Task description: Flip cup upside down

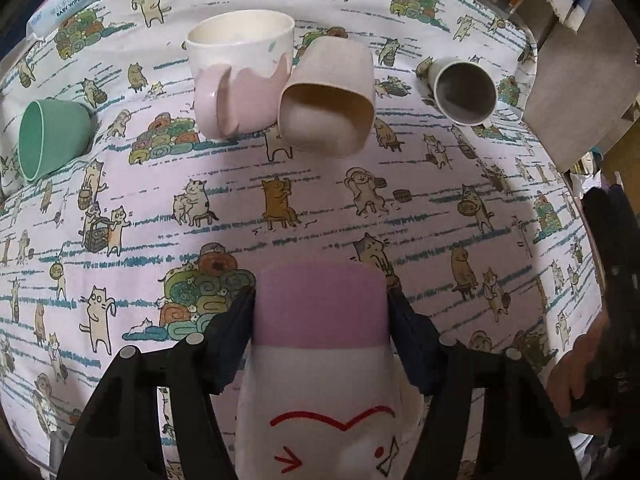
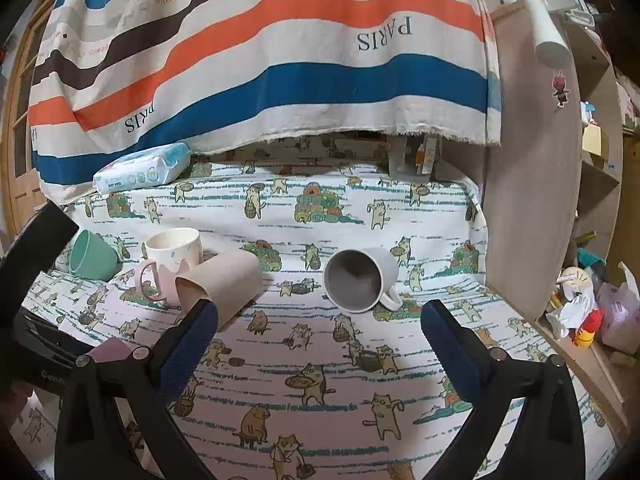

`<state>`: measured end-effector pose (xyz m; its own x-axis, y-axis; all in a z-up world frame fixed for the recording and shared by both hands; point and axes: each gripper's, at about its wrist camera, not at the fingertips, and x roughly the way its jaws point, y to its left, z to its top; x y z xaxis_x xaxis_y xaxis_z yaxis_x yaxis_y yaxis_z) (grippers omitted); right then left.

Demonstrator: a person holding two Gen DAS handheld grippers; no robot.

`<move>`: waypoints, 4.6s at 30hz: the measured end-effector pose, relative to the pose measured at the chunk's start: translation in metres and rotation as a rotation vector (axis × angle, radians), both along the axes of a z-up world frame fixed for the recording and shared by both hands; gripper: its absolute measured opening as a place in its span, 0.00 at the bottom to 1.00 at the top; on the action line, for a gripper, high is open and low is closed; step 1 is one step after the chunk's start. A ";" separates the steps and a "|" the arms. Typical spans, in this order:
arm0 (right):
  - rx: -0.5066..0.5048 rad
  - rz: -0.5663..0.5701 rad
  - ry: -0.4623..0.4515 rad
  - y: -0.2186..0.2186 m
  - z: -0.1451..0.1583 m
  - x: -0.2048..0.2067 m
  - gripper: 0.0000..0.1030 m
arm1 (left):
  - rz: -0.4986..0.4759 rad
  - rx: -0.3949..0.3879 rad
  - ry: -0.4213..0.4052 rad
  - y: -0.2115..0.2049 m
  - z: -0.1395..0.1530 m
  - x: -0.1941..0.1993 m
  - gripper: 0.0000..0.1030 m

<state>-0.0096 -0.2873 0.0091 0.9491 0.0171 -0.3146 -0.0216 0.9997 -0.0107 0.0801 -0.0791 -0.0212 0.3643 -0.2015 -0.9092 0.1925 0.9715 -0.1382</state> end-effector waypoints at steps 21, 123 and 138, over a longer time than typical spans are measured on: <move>-0.003 -0.077 -0.013 -0.004 0.005 0.006 0.99 | -0.038 -0.086 -0.431 -0.004 0.056 -0.023 0.61; 0.006 0.051 -0.051 0.037 -0.015 0.002 0.99 | 0.189 0.001 -0.874 0.076 0.023 -0.073 1.00; 0.006 0.051 -0.050 0.037 -0.015 0.002 0.99 | 0.188 0.000 -0.874 0.076 0.023 -0.073 1.00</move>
